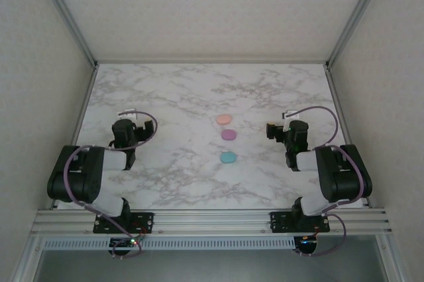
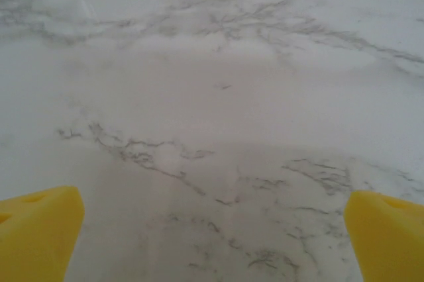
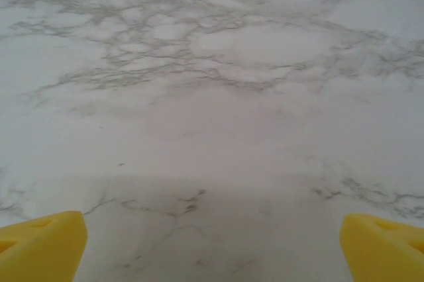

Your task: Insert the wireless bluetooth earbuds into the charging case

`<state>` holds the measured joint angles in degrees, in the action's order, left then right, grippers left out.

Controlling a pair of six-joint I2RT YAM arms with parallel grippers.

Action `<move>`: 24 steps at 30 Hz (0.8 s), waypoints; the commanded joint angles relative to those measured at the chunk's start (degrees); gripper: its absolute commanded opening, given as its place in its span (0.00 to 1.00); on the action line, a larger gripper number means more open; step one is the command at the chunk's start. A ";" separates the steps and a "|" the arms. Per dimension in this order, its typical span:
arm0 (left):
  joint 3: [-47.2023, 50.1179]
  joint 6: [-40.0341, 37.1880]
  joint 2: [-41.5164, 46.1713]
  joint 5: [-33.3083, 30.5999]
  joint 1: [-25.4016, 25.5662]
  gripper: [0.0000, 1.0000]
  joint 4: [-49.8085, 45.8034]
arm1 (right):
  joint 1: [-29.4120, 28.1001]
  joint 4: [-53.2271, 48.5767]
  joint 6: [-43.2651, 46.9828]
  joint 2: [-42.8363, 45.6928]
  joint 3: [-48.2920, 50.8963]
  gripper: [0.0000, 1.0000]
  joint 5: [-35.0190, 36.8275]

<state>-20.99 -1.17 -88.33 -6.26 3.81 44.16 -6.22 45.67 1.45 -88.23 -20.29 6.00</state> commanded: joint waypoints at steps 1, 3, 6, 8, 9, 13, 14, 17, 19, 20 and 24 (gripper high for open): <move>-1.86 2.32 0.31 -2.56 -1.22 1.00 4.42 | 1.49 3.05 -2.78 -0.19 -1.82 0.99 2.41; -1.86 2.40 0.33 -2.70 -1.22 1.00 4.43 | 1.53 2.96 -2.87 -0.14 -1.82 0.99 2.52; -2.10 0.72 0.33 1.65 -1.22 1.00 3.84 | 1.48 2.33 -2.94 0.06 -1.93 0.99 2.53; -1.82 0.66 0.37 2.92 -1.40 1.00 4.45 | 1.51 2.32 -2.94 -0.02 -2.01 0.99 2.44; -1.94 0.84 0.30 2.38 -1.40 1.00 4.29 | 1.54 2.56 -2.86 -0.02 -1.93 0.99 2.44; -2.18 1.40 0.24 -0.25 -1.18 1.00 4.03 | 1.47 2.41 -2.86 -0.02 -1.96 0.99 2.35; -2.17 1.36 0.26 -0.22 -1.20 1.00 3.96 | 1.55 2.41 -2.82 -0.02 -1.94 0.99 2.35; -2.13 1.40 0.31 -0.07 -1.27 1.00 3.90 | 1.55 2.40 -2.86 -0.02 -1.94 0.99 2.33; -2.13 1.43 0.27 -0.07 -1.27 1.00 3.87 | 1.51 2.33 -2.86 -0.02 -1.99 0.99 2.32; -2.16 1.48 0.27 -0.06 -1.27 1.00 3.84 | 1.51 2.32 -2.90 -0.02 -1.94 0.99 2.27; -2.17 1.43 0.28 -0.04 -1.29 1.00 3.84 | 1.51 2.24 -2.87 -0.02 -2.03 0.99 2.31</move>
<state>-22.04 -0.19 -88.49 -5.82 2.79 46.54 -4.75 46.52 -0.86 -88.29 -21.34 7.49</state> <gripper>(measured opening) 0.998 0.987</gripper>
